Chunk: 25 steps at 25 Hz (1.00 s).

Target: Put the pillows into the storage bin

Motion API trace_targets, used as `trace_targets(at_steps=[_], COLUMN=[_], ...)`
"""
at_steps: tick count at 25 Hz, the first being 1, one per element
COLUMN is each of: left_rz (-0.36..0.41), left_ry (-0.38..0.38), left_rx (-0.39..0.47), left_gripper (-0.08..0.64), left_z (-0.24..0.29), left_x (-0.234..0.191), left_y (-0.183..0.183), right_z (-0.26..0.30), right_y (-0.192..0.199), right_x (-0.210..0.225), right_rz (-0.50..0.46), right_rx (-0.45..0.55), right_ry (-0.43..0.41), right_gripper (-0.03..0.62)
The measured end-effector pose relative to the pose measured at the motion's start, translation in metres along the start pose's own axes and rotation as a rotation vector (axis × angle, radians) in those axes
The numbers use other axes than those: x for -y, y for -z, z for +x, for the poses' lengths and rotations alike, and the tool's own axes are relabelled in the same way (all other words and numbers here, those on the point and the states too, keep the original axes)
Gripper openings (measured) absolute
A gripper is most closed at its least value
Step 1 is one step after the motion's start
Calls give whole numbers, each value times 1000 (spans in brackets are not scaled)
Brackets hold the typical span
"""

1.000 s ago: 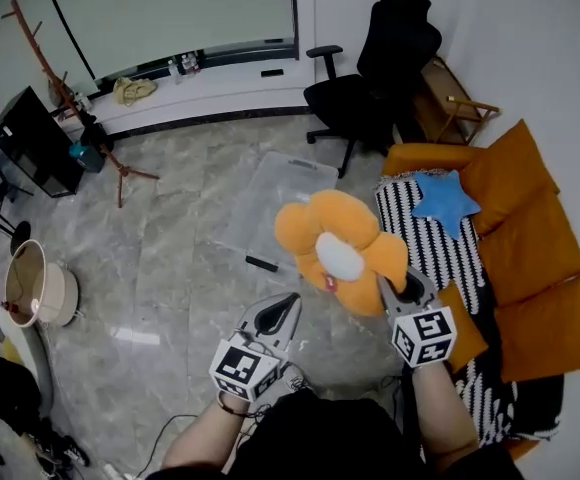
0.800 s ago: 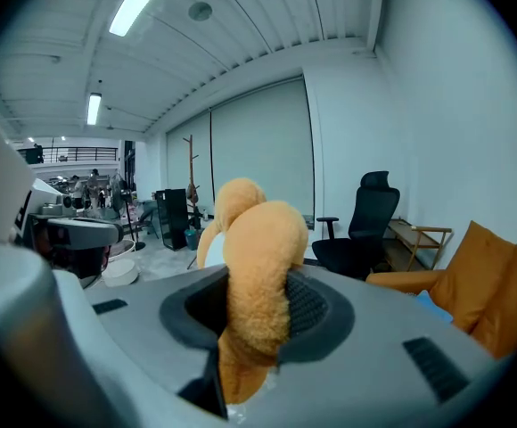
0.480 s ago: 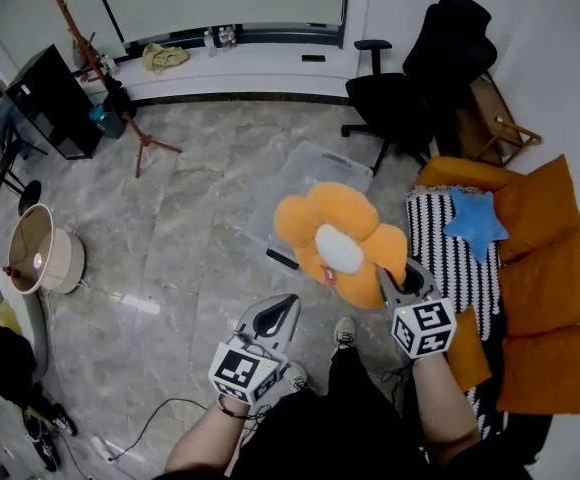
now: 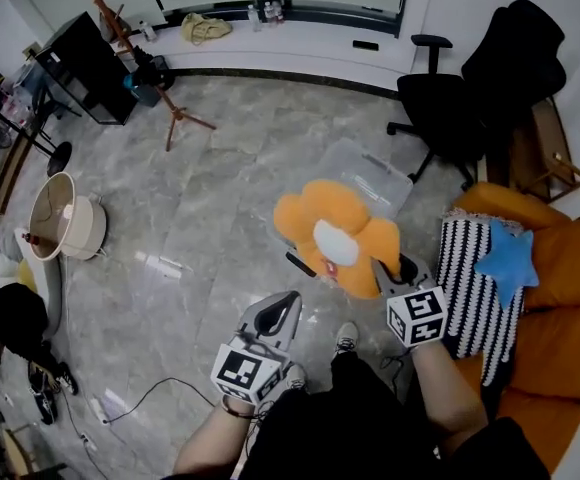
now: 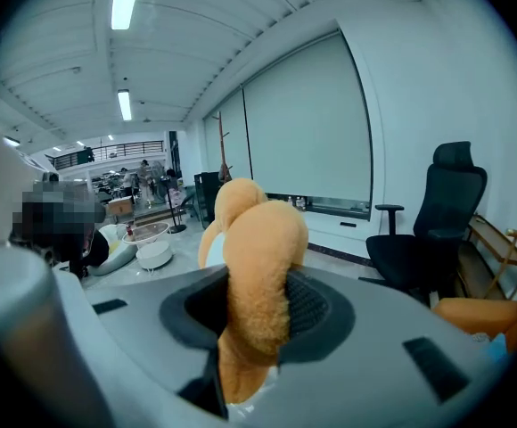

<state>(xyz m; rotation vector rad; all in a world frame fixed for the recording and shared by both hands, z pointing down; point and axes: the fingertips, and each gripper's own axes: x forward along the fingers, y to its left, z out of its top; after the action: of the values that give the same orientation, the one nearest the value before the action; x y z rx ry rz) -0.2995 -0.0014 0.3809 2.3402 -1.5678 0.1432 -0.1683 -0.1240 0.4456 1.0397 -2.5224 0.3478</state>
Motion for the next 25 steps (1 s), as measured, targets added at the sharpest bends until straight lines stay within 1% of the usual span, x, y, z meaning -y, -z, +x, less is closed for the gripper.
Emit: trace_targets(at_steps=[3,6,9,12,15,17,21,25], left_rz=[-24,-36,-45,-49,-52,-62,-85,-116], left_ry=[-44,-68,-80,-80,-66,-48,9,56], left_rx=[-14,-17,-32,-52,-75,-92,-147,-199], left_gripper=[6,6,6,6,6,6,6,6], left_z=[28,52,76,98,118,130,159,181], left_x=[-7,-16,-29,-46,-69,-84,-102,-118], left_y=[-1,4,14,20,30,42,80,123], right_z=[31,56,78,97,120,136,165,198], right_y=[3,11,24,36,50,64,102,149], right_x=[17,30,40,49,52,53,63,69], right_rz=[-5,-12,8,58,102,118,181,235], right_rx=[-18,-29,-45,-71,-100,-119,-154,-198], right_ry=[-45,-70,-69,-60,-39,-21,34,75], right_gripper=[130,130,130,130,130,130,130,131])
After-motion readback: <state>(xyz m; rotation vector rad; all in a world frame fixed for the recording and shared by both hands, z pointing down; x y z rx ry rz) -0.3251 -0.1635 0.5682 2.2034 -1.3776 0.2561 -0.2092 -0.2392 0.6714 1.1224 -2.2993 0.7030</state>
